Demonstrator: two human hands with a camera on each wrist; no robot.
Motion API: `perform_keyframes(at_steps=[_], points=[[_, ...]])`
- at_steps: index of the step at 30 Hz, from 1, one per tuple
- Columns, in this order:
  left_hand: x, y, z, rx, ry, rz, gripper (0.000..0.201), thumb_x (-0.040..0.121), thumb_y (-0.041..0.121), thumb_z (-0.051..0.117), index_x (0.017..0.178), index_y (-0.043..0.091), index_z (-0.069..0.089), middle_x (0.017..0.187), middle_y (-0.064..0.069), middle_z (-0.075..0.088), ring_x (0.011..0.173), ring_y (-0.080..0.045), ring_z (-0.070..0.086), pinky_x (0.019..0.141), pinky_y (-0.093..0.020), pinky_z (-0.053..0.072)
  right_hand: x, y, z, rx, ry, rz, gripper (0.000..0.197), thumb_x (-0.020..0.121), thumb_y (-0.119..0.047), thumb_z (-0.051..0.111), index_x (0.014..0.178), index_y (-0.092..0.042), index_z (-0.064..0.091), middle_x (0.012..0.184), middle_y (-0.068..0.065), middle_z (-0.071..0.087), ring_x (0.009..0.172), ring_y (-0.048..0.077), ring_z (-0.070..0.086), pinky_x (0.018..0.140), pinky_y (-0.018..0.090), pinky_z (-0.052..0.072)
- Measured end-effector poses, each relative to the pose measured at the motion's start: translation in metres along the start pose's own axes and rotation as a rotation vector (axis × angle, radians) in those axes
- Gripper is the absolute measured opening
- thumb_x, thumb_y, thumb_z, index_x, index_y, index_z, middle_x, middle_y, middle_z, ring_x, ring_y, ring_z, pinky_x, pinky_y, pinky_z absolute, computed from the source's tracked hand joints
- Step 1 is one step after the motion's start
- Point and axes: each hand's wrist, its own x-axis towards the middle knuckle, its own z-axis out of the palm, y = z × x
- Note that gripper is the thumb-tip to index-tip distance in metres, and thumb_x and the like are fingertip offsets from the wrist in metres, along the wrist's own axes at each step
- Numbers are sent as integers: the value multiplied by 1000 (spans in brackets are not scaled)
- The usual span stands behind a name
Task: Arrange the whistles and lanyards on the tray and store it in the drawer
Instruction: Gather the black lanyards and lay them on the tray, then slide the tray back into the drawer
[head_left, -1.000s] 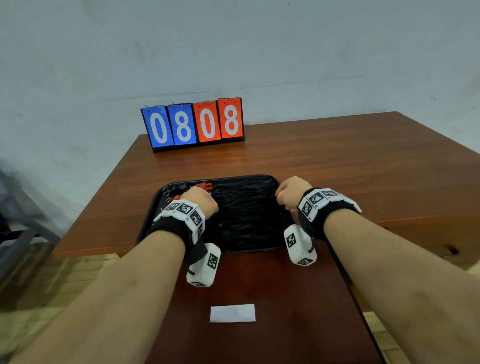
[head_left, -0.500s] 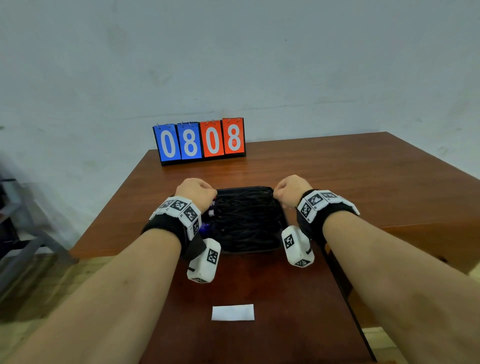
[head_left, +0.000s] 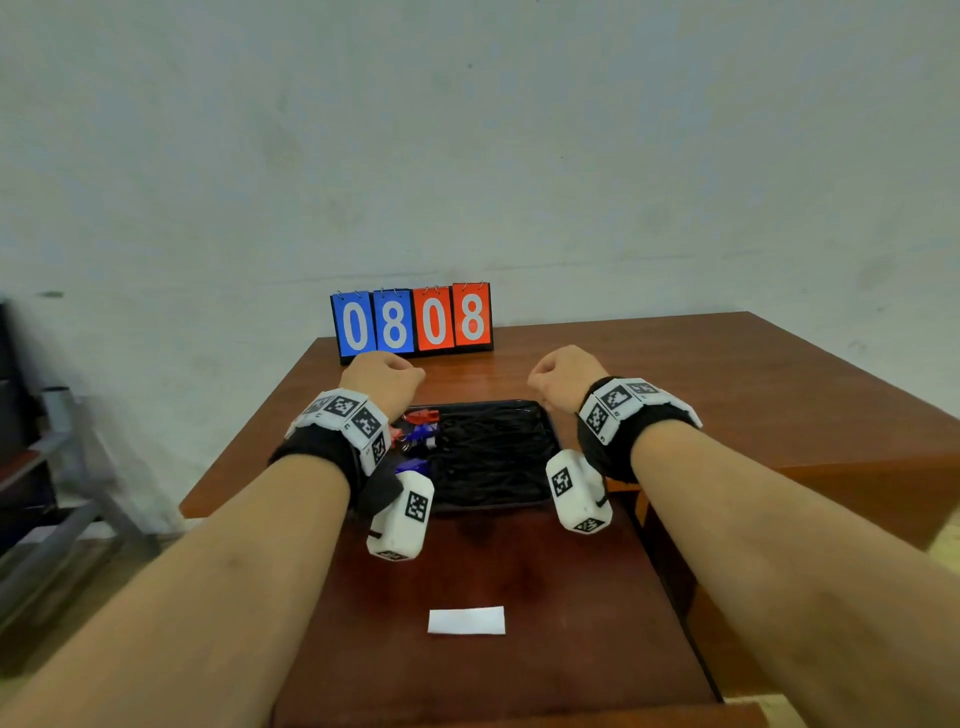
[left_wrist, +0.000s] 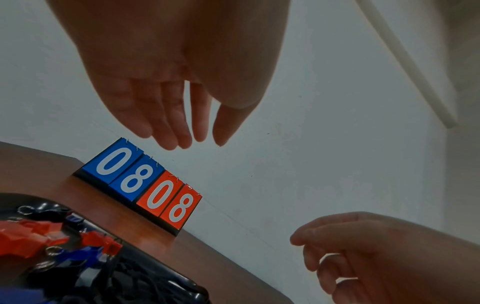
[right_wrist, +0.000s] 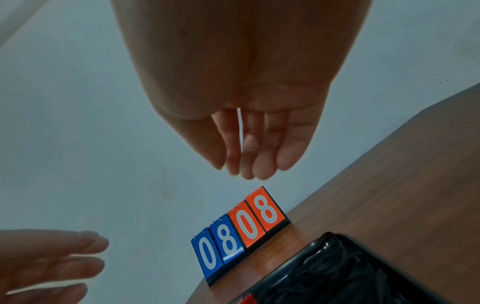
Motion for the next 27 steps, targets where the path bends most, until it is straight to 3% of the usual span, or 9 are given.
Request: perform_keyframes(at_steps=[8, 10, 11, 14, 17, 20, 22, 25, 27], points=[[6, -26, -2, 40, -31, -139, 24, 92, 27, 57, 111, 15, 63, 106, -4, 63, 87, -18, 57, 81, -30, 44, 6, 4, 8, -5, 27, 59, 28, 92, -15, 49, 110, -9, 70, 116, 7, 68, 107, 24, 62, 81, 25, 44], [12, -40, 0, 72, -50, -186, 17, 93, 27, 56, 102, 13, 61, 100, -5, 62, 78, -15, 58, 73, -27, 43, 13, 10, 15, -28, -15, 95, 28, 93, -17, 50, 111, -7, 69, 117, 9, 67, 108, 26, 61, 87, 29, 47], [15, -47, 2, 84, -58, -218, 20, 93, 27, 56, 105, 11, 60, 101, -6, 64, 79, -15, 58, 71, -25, 42, 17, 14, 19, -41, -41, 115, 29, 94, -18, 50, 112, -5, 68, 118, 11, 66, 109, 28, 61, 89, 32, 48], [26, -74, 7, 154, -101, -315, 47, 91, 33, 59, 129, 7, 53, 125, -13, 60, 99, -26, 55, 83, -32, 42, 28, 25, 33, -90, -125, 188, 35, 97, -24, 49, 121, -1, 61, 125, 15, 61, 115, 31, 58, 94, 36, 47], [39, -102, 15, 216, -150, -382, 60, 85, 45, 60, 133, 9, 50, 131, -15, 57, 108, -32, 55, 97, -38, 44, 39, 33, 47, -94, -189, 275, 39, 96, -27, 51, 124, -1, 57, 125, 15, 61, 103, 30, 60, 83, 32, 47], [52, -121, 26, 212, -174, -441, 69, 83, 49, 60, 138, 9, 44, 132, -17, 55, 116, -36, 54, 100, -42, 44, 47, 35, 59, -70, -230, 334, 38, 95, -26, 51, 121, 1, 60, 123, 18, 63, 91, 29, 60, 75, 32, 44], [58, -126, 33, 183, -189, -468, 72, 85, 48, 60, 140, 7, 40, 134, -18, 54, 117, -37, 53, 101, -43, 43, 53, 38, 65, -65, -266, 357, 41, 97, -27, 49, 125, 1, 58, 122, 17, 64, 96, 28, 62, 83, 35, 49], [65, -131, 42, 164, -199, -501, 75, 87, 47, 60, 144, 6, 34, 139, -17, 49, 123, -37, 50, 104, -43, 41, 59, 40, 70, -105, -316, 382, 43, 99, -29, 46, 126, 3, 56, 108, 16, 61, 99, 28, 59, 85, 35, 46], [70, -137, 48, 158, -215, -512, 77, 84, 51, 60, 143, 8, 37, 136, -18, 52, 120, -37, 53, 102, -44, 43, 62, 41, 73, -106, -321, 400, 43, 98, -30, 48, 126, 1, 55, 124, 17, 59, 114, 32, 57, 95, 37, 45]])
